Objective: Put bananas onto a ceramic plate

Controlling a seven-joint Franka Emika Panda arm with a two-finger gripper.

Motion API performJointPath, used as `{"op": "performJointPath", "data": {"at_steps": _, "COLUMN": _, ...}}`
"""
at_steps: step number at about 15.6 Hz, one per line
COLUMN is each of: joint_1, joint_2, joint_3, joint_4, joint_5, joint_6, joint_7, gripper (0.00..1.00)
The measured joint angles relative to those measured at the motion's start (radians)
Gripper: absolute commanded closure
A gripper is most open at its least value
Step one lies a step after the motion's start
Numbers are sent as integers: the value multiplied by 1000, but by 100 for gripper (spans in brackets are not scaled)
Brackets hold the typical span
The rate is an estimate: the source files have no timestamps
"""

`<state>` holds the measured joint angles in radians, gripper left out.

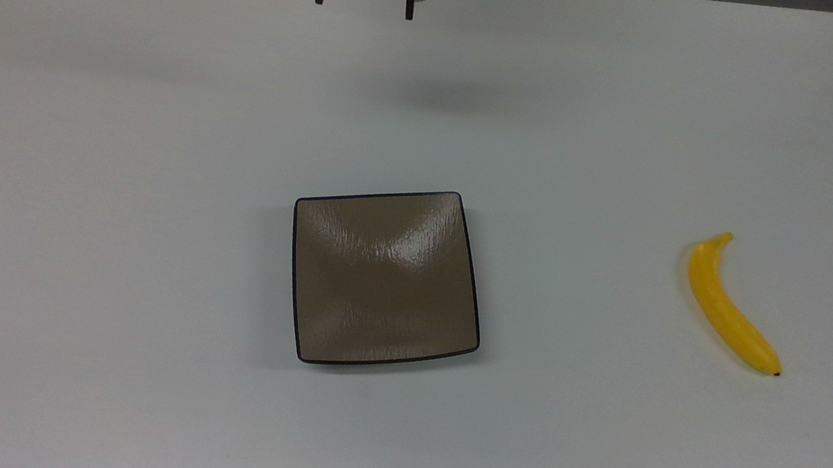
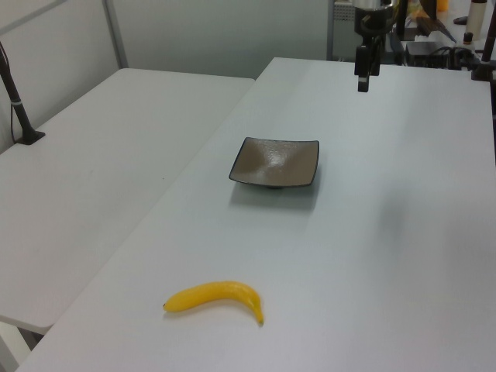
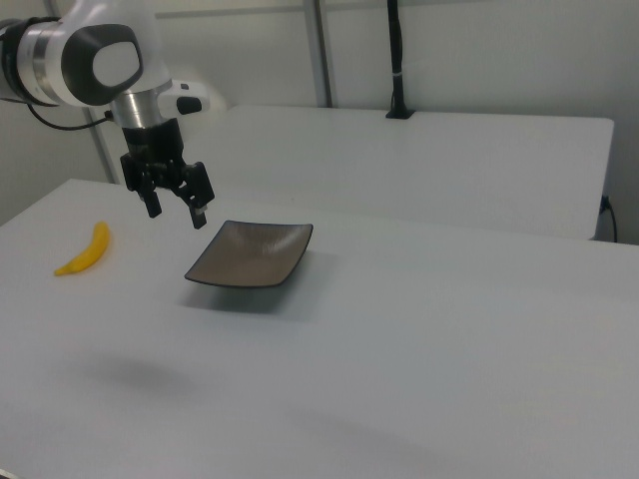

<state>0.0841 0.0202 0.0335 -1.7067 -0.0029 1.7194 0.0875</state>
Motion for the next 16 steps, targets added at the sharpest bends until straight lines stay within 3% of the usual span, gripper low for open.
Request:
{"op": "performJointPath", "data": {"at_steps": 6, "joint_1": 21, "joint_2": 27, "joint_3": 20, "joint_4": 0, "joint_5": 10, "joint_6": 42, "joint_7": 20, "gripper": 0}}
{"op": "performJointPath", "data": {"at_steps": 12, "joint_1": 101, "joint_2": 74, "joint_3": 34, "joint_4": 2, "joint_5": 11, "joint_6": 158, "joint_7": 60, "gripper": 0}}
{"op": "performJointPath", "data": {"at_steps": 16, "joint_1": 128, "joint_2": 116, "joint_3": 90, "joint_4": 3, "joint_5": 11, "joint_6": 258, "joint_7": 163, "gripper": 0}}
